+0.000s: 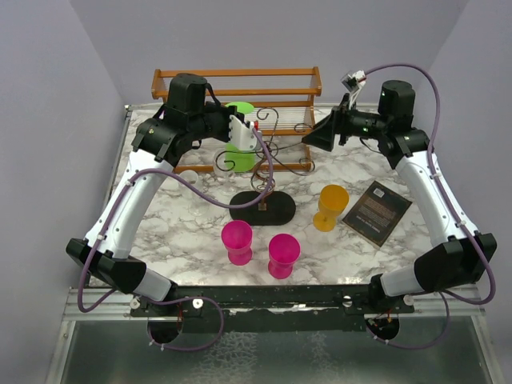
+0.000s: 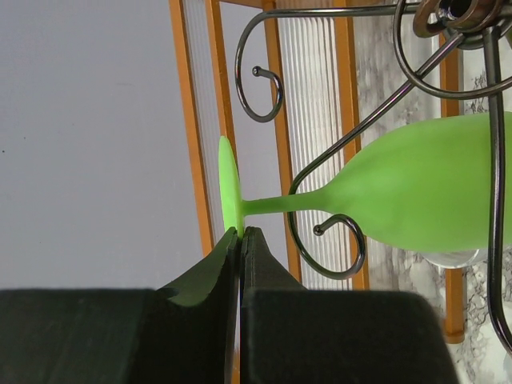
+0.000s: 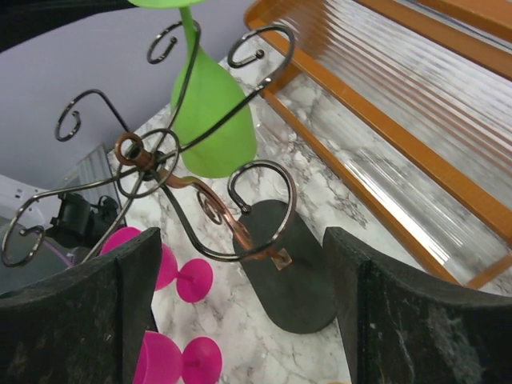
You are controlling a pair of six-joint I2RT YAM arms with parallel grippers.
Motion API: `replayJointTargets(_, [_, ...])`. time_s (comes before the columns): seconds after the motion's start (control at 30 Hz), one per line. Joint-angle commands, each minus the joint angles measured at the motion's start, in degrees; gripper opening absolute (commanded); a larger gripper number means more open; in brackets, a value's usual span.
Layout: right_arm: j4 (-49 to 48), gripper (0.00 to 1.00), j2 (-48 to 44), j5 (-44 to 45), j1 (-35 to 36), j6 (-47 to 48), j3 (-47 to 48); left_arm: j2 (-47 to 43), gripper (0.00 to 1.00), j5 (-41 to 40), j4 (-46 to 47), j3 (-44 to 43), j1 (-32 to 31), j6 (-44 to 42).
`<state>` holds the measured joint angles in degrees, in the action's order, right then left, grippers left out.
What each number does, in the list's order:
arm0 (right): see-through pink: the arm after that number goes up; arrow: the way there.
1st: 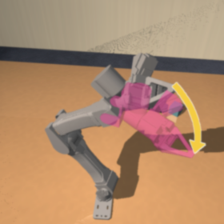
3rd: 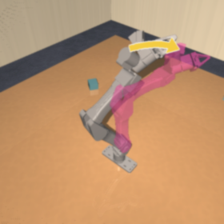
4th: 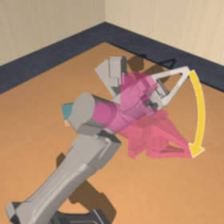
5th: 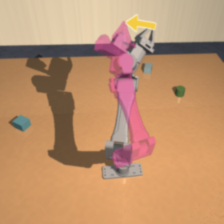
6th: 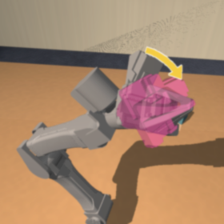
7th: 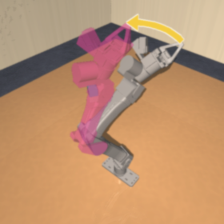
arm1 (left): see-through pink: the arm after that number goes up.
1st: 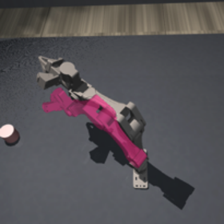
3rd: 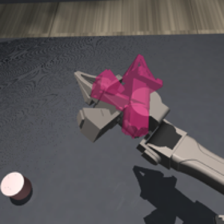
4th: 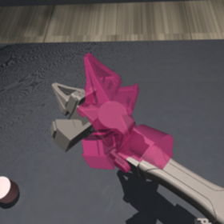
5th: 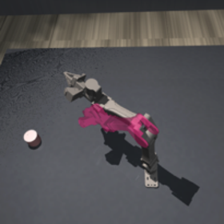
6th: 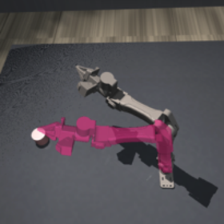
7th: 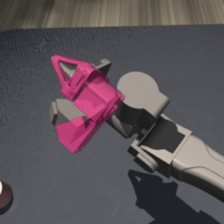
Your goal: Place the wine glass upside down on the wine glass rack
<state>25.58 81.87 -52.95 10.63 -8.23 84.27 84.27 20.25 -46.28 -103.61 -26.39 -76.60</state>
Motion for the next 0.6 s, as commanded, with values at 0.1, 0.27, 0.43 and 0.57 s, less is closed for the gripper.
replayJointTargets(0.1, [-6.9,0.65,3.3,-3.3,1.7,-9.2,0.9,-0.1,0.00,-1.7,1.9,0.3,-0.5,0.0])
replayJointTargets(0.27, [-8.7,0.39,4.5,-3.5,1.6,-12.7,0.6,-0.2,0.00,-2.4,1.4,0.9,-0.5,-1.3])
replayJointTargets(0.43, [-9.6,0.19,3.7,-3.1,1.7,-13.3,0.3,-0.3,0.00,-3.8,1.0,1.5,-0.6,-3.6])
replayJointTargets(0.57, [-9.2,0.06,2.7,-1.8,1.6,-12.9,0.7,-0.2,0.00,-5.0,1.0,1.5,-0.6,-4.7])
